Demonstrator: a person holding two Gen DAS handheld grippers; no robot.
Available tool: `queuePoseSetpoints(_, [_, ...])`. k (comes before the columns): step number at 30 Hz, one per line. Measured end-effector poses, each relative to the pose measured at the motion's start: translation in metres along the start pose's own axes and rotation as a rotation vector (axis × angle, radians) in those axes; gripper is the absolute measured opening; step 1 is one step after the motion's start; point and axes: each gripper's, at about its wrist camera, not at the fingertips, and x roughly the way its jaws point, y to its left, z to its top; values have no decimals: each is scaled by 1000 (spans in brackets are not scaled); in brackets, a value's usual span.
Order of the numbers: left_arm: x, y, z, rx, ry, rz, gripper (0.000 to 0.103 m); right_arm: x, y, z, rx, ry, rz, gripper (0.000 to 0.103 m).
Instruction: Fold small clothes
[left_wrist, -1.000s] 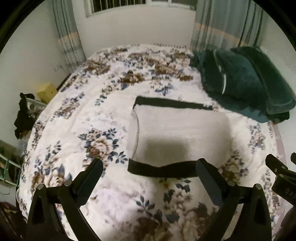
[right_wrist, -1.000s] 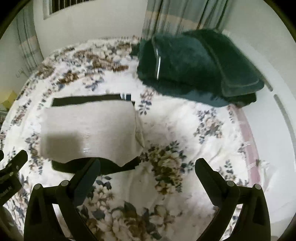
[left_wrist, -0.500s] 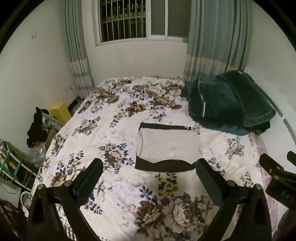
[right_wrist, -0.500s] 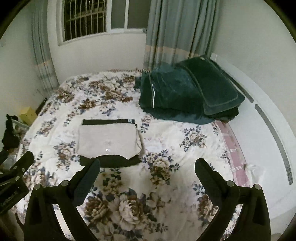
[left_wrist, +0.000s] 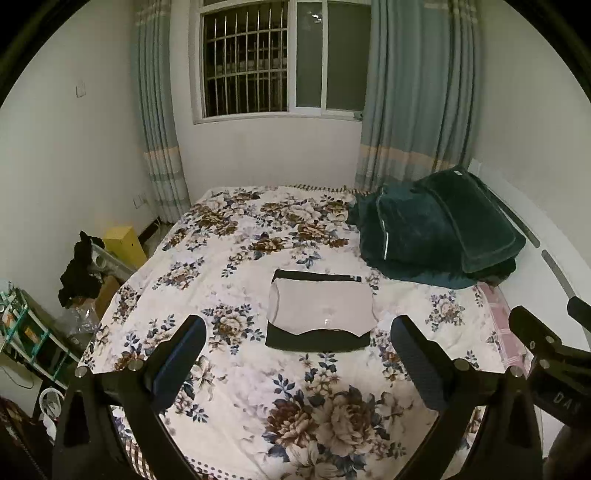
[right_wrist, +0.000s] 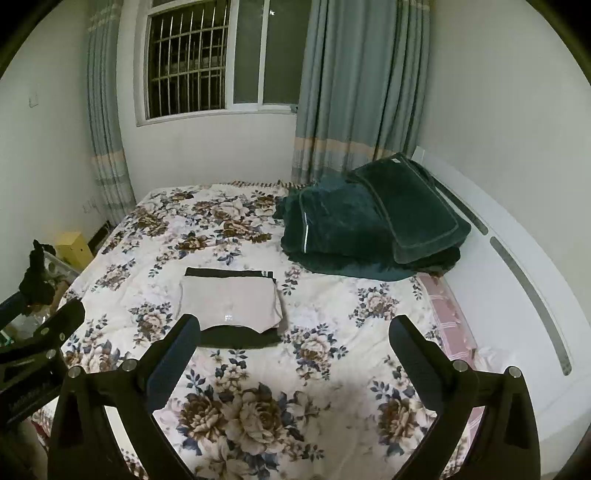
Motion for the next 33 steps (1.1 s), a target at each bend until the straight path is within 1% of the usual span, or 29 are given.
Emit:
queuePoseSetpoints(4, [-10,-1,-4,-2,-15,6,102,-13,-5,-1,-4,-14,8,103])
queuePoseSetpoints(9, [-20,-1,-6,-2,-28,17,102,-17,-10,0,-5,-23,20,103])
queuePoseSetpoints(19, [-28,1,-7,-13,-31,39,102,-6,-12,-1,-15,-19,43,103])
queuePoseSetpoints(33, [-29,2,-6,-17,-28,44,102,-2,-12,-10,-18,-9,62,103])
